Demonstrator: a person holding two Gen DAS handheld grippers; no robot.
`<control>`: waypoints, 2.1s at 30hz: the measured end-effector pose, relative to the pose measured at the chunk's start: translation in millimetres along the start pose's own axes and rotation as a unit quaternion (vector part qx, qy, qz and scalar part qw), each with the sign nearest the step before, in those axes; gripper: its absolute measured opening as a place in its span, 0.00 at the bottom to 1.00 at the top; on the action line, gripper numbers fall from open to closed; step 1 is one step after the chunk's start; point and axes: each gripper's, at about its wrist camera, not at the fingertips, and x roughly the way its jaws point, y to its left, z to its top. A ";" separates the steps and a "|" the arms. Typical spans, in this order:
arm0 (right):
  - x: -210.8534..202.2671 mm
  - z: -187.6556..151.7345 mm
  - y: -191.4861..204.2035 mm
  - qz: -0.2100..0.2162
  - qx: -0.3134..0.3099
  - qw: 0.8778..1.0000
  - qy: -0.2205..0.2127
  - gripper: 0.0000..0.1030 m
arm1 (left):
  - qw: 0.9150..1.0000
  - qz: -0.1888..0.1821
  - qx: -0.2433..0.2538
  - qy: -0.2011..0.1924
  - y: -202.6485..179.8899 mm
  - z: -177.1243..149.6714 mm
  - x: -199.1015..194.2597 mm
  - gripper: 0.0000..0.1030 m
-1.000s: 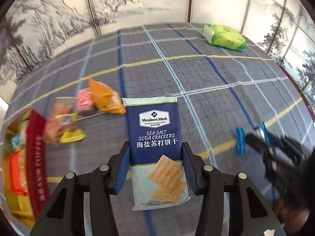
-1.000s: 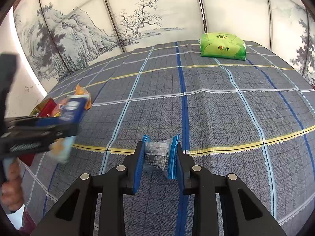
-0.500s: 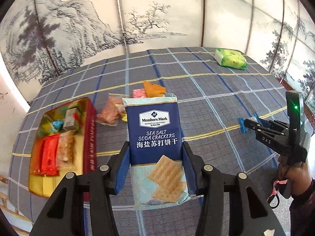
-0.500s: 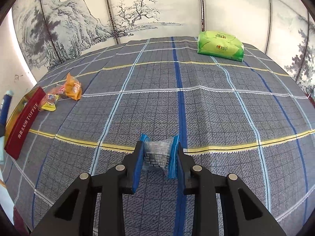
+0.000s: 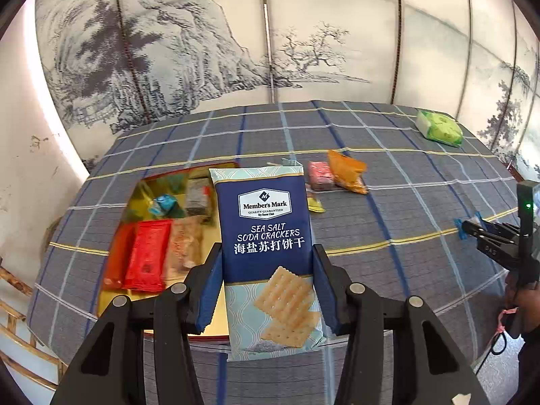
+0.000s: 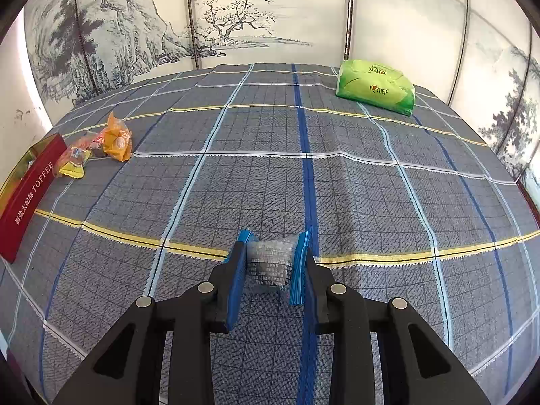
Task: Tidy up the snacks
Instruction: 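Carry the crackers pack into the tin and open the left gripper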
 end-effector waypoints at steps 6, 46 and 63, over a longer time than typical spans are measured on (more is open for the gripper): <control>-0.6 -0.4 1.9 -0.005 -0.004 1.000 -0.001 0.30 | 0.999 0.030 -0.012 -0.011 28.2 -6.4 5.9 0.45; -5.6 0.5 8.5 -0.023 -0.014 1.000 -0.003 0.30 | 0.996 0.073 -0.059 0.007 99.6 -20.4 51.4 0.45; -24.9 3.0 18.1 0.002 0.004 1.000 -0.022 0.30 | 0.996 0.065 -0.060 -0.001 110.8 -24.8 55.3 0.47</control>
